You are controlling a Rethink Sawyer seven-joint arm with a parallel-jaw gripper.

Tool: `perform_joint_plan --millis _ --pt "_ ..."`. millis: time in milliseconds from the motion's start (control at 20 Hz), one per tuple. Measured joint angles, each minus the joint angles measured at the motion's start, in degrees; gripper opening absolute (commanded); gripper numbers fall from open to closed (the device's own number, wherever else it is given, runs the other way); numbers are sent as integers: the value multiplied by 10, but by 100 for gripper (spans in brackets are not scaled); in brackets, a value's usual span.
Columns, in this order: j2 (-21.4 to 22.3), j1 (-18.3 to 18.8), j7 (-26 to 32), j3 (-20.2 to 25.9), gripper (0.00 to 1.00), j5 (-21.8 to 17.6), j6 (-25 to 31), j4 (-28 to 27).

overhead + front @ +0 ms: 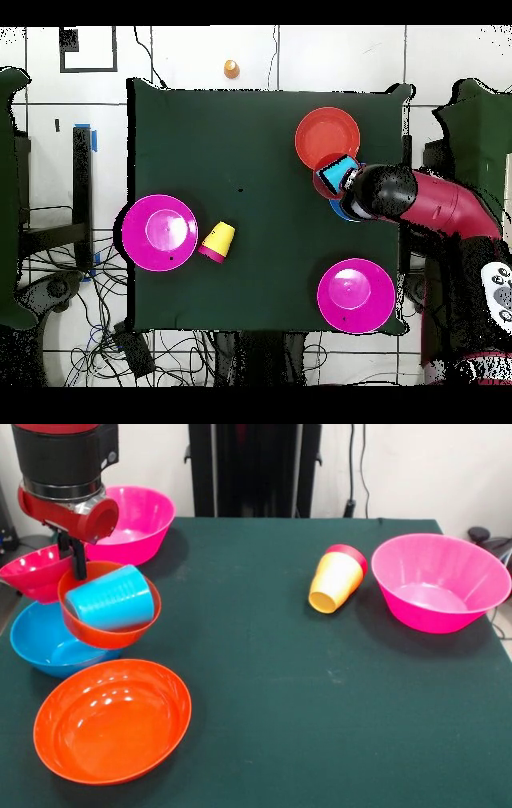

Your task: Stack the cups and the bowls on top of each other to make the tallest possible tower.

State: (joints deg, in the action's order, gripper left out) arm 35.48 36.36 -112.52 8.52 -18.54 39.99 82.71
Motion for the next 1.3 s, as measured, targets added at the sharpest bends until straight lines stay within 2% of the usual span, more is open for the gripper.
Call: perform_joint_plan --millis 450,500,1300 --pt "0 -2 0 -3 0 0 0 0" --pt "0 -2 0 -3 100 0 0 0" --pt "0 -2 0 -3 100 0 0 0"
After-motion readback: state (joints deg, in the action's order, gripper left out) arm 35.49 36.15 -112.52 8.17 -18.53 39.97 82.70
